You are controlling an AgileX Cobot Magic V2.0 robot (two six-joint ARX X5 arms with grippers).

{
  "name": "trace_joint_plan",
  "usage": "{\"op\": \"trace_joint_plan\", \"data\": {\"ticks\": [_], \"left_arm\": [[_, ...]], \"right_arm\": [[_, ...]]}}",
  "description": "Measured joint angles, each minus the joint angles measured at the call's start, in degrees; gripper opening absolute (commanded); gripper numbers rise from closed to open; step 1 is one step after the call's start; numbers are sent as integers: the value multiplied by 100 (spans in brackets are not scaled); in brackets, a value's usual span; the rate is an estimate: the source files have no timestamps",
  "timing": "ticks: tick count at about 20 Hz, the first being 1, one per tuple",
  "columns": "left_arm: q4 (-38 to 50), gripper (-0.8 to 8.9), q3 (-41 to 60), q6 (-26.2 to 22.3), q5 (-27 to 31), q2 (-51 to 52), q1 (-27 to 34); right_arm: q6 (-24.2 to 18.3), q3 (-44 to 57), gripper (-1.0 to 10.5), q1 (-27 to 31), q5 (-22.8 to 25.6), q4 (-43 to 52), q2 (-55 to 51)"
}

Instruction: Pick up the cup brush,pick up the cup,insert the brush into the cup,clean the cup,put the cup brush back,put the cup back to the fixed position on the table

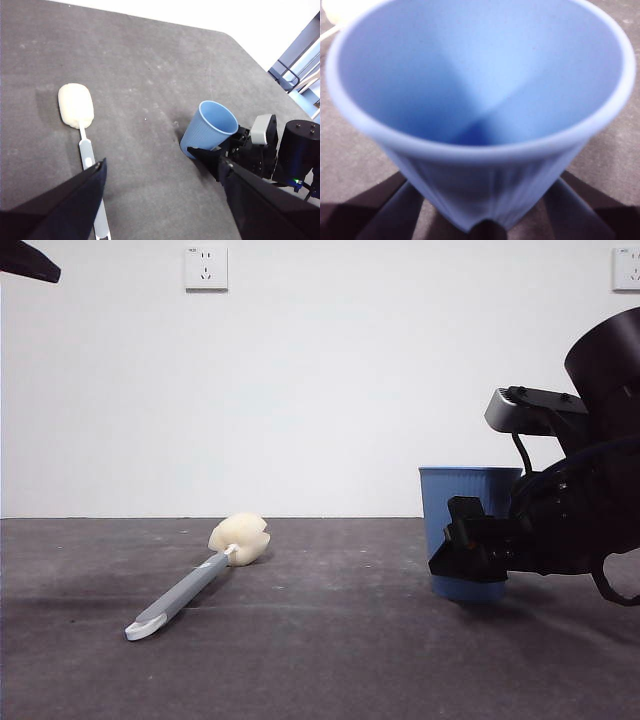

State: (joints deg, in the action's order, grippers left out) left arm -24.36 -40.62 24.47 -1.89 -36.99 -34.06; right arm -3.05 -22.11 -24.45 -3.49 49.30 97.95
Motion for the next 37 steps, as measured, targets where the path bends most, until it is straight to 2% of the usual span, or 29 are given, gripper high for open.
{"op": "trace_joint_plan", "data": {"ticks": [2,10,13,18,22,27,29,32,34,37], "left_arm": [[-13,377,0,0,0,0,0],[-11,377,0,0,2,0,0],[-11,377,0,0,4,0,0],[-11,377,0,0,4,0,0],[-13,377,0,0,-15,0,0],[-26,377,0,0,-549,0,0],[-28,376,0,0,-855,0,0],[-39,368,0,0,-1244,0,0],[-55,311,0,0,-1320,0,0],[-151,170,0,0,-1338,0,0]], "right_arm": [[-15,-15,482,0,-28,-81,0],[-74,44,482,-24,-105,-323,-13],[33,44,482,-24,-103,-844,-332],[251,79,482,-39,-125,-2833,-1665],[680,81,476,-155,-428,-4592,-3560],[1270,-271,465,-258,-968,-6876,-5965],[1414,-789,394,-297,-1014,-7733,-6507],[1445,-1718,264,-332,-1152,-8708,-6669],[1445,-2144,159,-334,-1154,-9079,-6629],[1416,-2643,3,-334,-1231,-9510,-6531]]}}
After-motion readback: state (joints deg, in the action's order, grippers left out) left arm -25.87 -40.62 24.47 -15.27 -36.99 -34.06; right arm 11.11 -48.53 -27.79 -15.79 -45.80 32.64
